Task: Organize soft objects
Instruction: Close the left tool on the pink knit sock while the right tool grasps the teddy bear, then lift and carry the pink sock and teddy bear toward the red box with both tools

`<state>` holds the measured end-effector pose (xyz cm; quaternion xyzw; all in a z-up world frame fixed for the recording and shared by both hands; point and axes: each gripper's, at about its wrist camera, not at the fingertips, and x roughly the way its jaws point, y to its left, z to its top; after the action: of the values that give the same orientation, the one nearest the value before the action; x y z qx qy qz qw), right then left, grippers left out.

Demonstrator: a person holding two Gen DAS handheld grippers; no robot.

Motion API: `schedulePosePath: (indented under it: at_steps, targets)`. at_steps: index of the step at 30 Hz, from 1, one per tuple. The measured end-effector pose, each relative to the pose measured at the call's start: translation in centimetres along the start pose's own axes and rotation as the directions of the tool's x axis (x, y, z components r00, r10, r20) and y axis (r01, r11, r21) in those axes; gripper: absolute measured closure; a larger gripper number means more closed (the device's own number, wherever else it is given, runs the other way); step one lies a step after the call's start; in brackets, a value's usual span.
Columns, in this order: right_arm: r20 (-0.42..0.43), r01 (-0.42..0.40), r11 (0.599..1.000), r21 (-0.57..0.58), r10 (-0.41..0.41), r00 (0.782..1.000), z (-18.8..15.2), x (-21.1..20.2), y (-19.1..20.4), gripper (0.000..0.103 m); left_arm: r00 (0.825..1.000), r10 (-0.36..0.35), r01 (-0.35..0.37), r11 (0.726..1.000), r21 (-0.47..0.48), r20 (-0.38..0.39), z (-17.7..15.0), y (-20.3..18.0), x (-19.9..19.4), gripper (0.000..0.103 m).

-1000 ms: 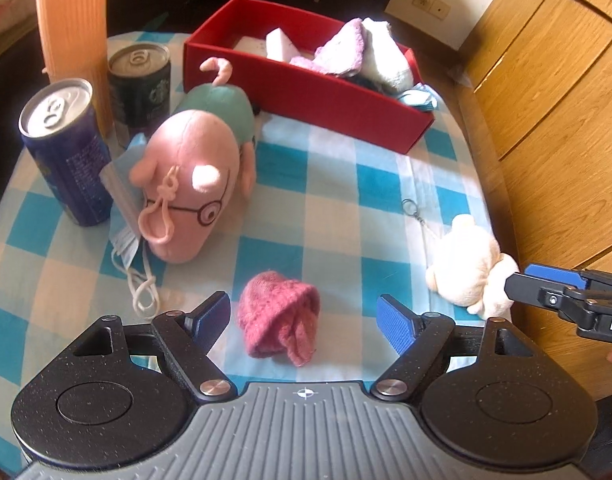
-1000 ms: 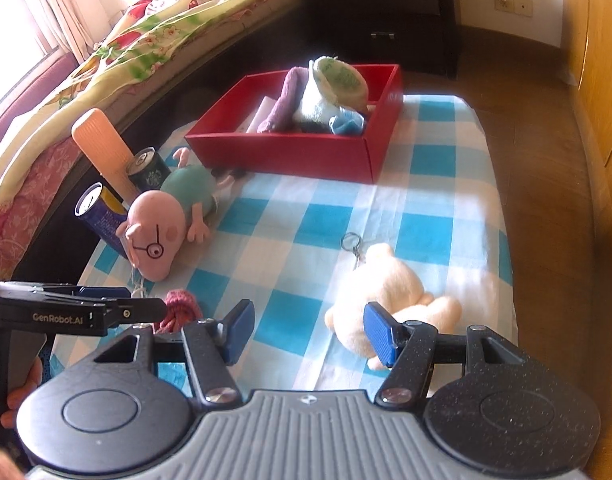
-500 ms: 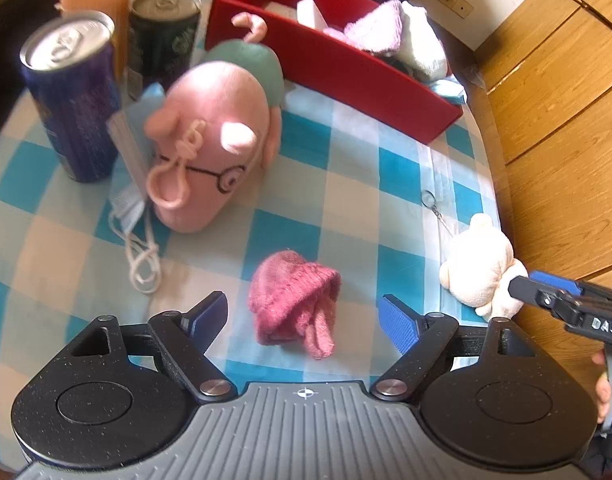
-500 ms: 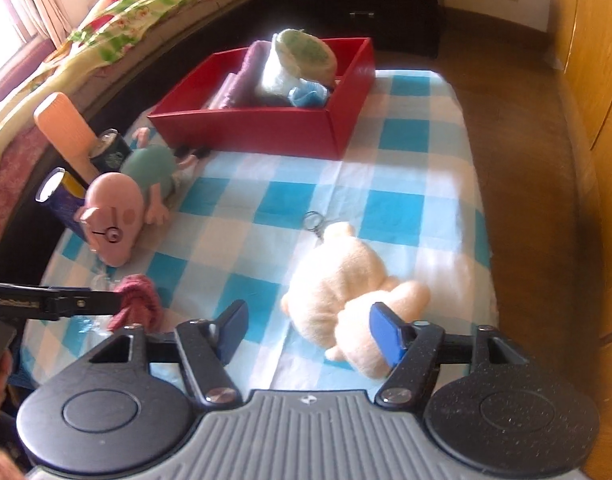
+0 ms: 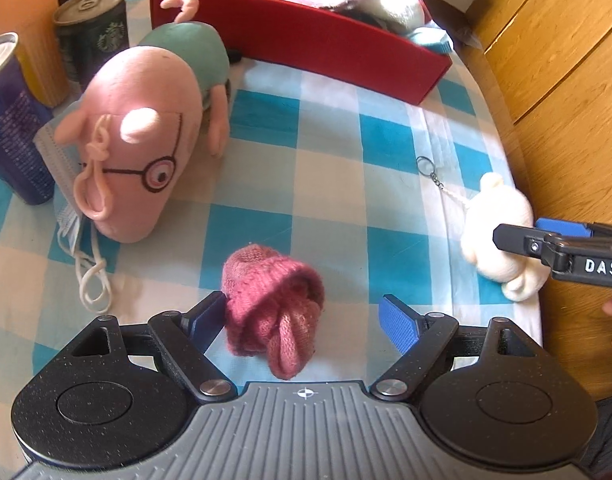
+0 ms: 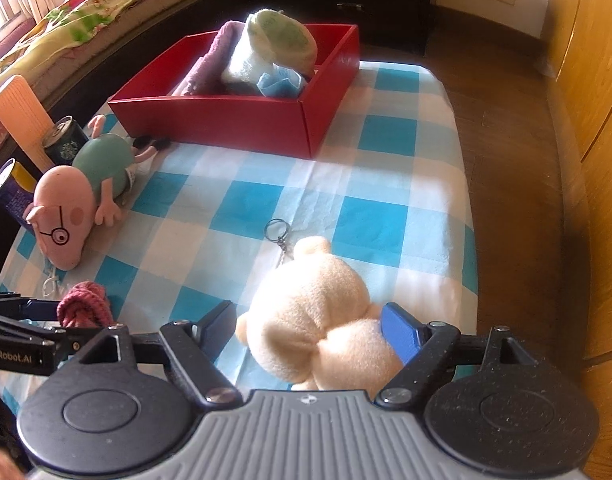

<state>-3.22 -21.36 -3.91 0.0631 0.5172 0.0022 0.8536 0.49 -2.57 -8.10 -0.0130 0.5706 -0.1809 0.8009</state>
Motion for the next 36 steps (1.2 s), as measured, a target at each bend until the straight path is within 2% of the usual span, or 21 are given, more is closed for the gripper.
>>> schedulePosePath:
  at_steps: [10,17,22,27,33,36]
  targets:
    - [-0.032,0.012,1.000,-0.010,-0.012,0.999,-0.4,1.7,-0.4,0.040,0.997,0.077,-0.077,0.993,0.084,0.006,-1.6,-2.0,1.4,0.022]
    - [-0.048,0.011,0.999,-0.050,-0.014,0.999,-0.6,2.6,0.8,0.041,0.996,0.089,-0.091,0.987,0.134,0.022,-2.0,-3.3,1.7,0.024]
    - [-0.097,-0.012,0.999,-0.051,0.007,0.995,-0.8,3.8,1.5,0.048,0.997,0.069,-0.072,0.989,0.127,0.022,-1.4,-3.2,1.6,0.036]
    - [-0.102,-0.037,0.998,-0.058,0.031,0.994,-0.8,3.7,2.3,0.053,0.997,0.066,-0.068,0.992,0.104,0.027,-1.3,-2.3,1.2,0.052]
    - [-0.099,-0.059,0.998,-0.024,0.056,0.993,-0.8,3.5,1.8,0.058,0.999,0.036,-0.036,0.998,0.060,0.014,-1.0,-1.4,1.0,0.059]
    - [-0.100,-0.074,0.997,0.003,0.074,0.992,-0.9,3.4,1.4,0.059,1.000,-0.003,0.003,1.000,0.015,0.003,-0.6,-0.8,0.9,0.063]
